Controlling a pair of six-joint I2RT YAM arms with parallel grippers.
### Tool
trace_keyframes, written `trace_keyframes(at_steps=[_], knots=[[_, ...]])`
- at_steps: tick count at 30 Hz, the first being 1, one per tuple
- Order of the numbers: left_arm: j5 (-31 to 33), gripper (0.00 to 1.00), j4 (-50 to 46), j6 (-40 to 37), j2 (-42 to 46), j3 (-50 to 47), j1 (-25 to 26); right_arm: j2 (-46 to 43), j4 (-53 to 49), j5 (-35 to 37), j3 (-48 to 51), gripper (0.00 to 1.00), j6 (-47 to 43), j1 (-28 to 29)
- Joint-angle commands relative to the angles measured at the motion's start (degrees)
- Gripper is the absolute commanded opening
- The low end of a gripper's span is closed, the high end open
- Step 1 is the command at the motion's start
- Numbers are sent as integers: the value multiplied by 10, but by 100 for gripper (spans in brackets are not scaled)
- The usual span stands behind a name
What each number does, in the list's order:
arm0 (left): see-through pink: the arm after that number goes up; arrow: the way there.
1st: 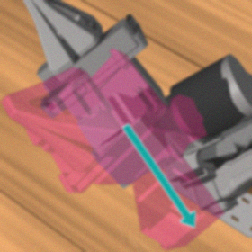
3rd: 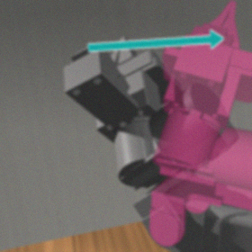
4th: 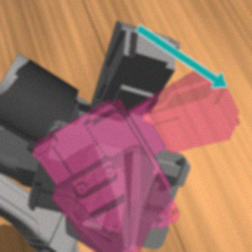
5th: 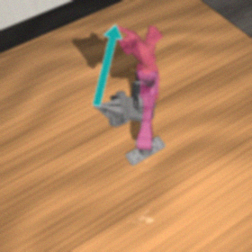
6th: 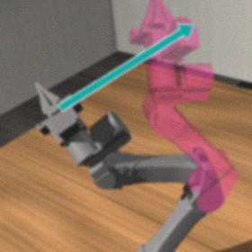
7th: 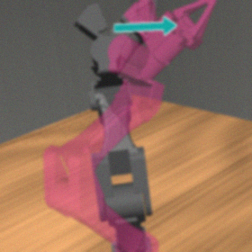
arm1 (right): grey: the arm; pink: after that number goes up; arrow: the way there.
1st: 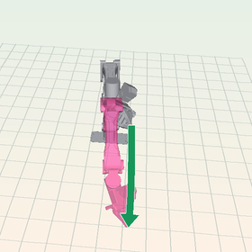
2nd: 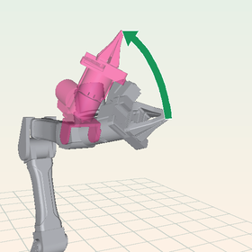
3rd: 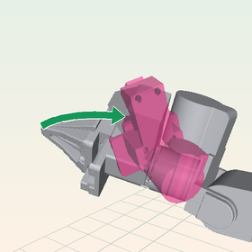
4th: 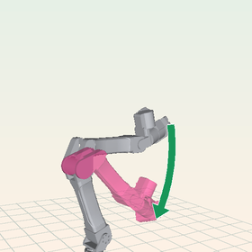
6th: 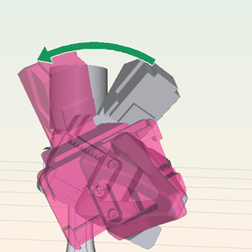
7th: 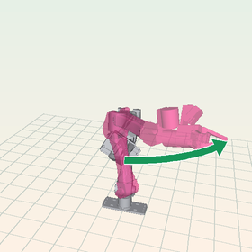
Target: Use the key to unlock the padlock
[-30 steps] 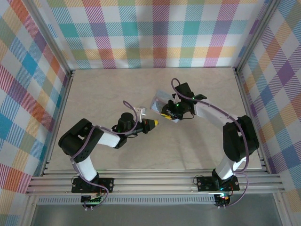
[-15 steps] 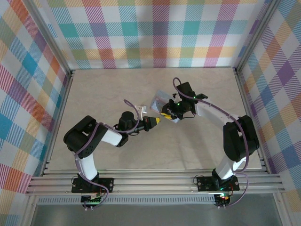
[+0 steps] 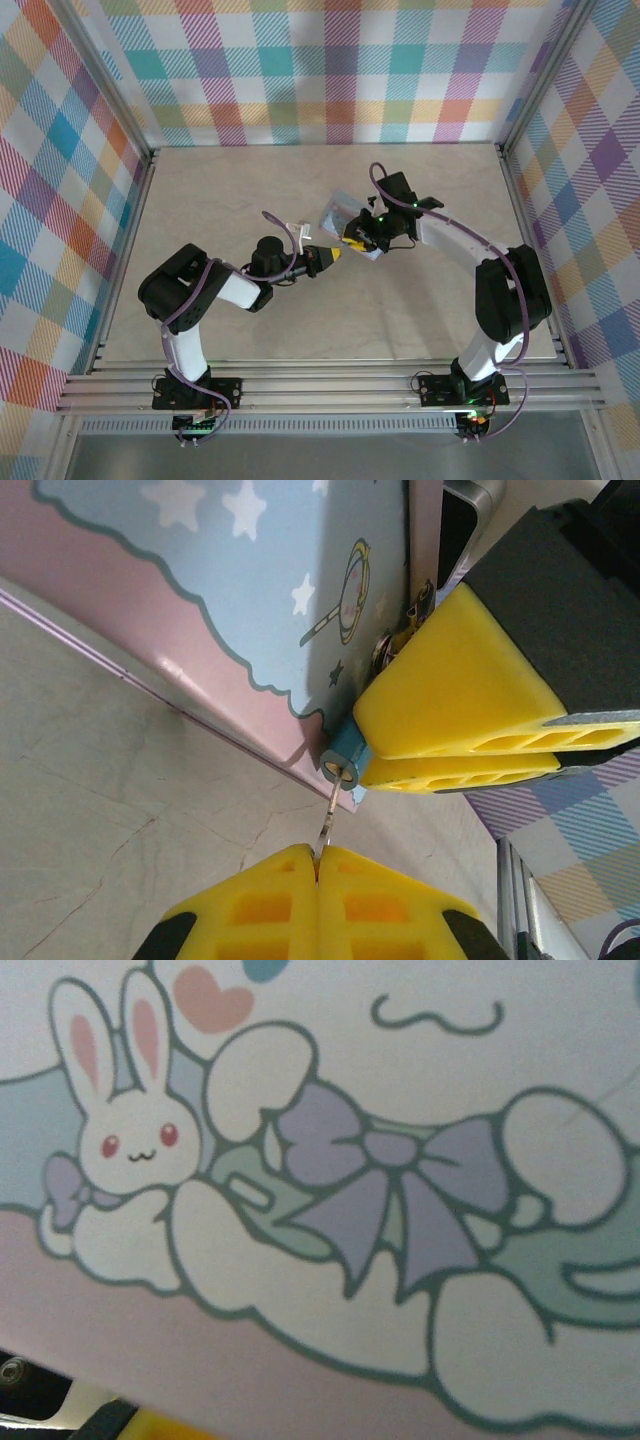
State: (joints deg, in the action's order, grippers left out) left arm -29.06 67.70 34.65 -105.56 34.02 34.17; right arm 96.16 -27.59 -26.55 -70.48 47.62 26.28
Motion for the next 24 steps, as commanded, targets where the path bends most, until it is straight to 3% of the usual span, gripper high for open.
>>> trace_keyframes(at_steps=[1, 13, 24], knots=[[-2, 0, 41, -36, -9, 20, -2, 3, -17, -50, -30, 0, -6, 3], [26, 0, 31, -131, -20, 23, 10, 19, -63, -73, -31, 0, -29, 3], [2, 0, 95, -92, -68, 54, 13, 28, -101, -102, -53, 0, -54, 3]])
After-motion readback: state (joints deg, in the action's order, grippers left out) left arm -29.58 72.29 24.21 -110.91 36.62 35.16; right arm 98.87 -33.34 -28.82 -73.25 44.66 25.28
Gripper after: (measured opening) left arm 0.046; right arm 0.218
